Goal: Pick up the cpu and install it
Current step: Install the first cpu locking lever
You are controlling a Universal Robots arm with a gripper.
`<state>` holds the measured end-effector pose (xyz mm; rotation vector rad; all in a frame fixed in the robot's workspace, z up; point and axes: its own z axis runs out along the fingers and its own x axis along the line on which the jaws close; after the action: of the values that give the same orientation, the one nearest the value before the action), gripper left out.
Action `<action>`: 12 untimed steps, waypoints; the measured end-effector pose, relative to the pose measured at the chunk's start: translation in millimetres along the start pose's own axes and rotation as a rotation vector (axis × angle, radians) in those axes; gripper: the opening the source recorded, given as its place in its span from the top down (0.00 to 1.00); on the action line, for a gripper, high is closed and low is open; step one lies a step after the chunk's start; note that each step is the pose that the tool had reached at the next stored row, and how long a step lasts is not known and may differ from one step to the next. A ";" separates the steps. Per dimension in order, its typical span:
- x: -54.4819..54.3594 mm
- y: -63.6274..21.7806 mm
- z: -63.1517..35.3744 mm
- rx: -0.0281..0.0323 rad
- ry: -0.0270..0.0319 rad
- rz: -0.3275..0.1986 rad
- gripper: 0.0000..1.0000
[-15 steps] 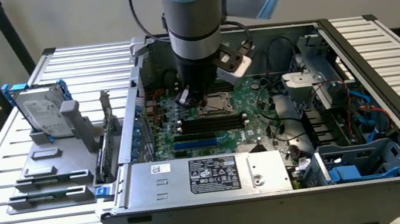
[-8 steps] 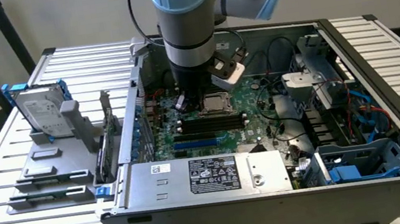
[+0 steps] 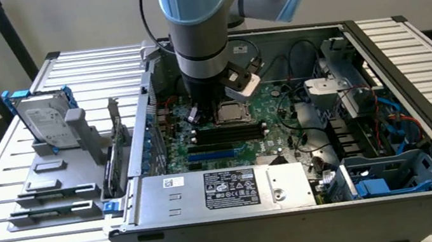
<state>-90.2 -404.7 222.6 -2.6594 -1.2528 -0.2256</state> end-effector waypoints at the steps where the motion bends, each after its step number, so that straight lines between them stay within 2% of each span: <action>1: 0.4 -0.7 1.4 -0.0002 0.0003 0.000 0.89; 12: -0.5 -5.6 14.0 -0.0024 0.0023 -0.001 0.89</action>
<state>-94.0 -398.3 209.5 -2.6600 -1.2538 -0.2303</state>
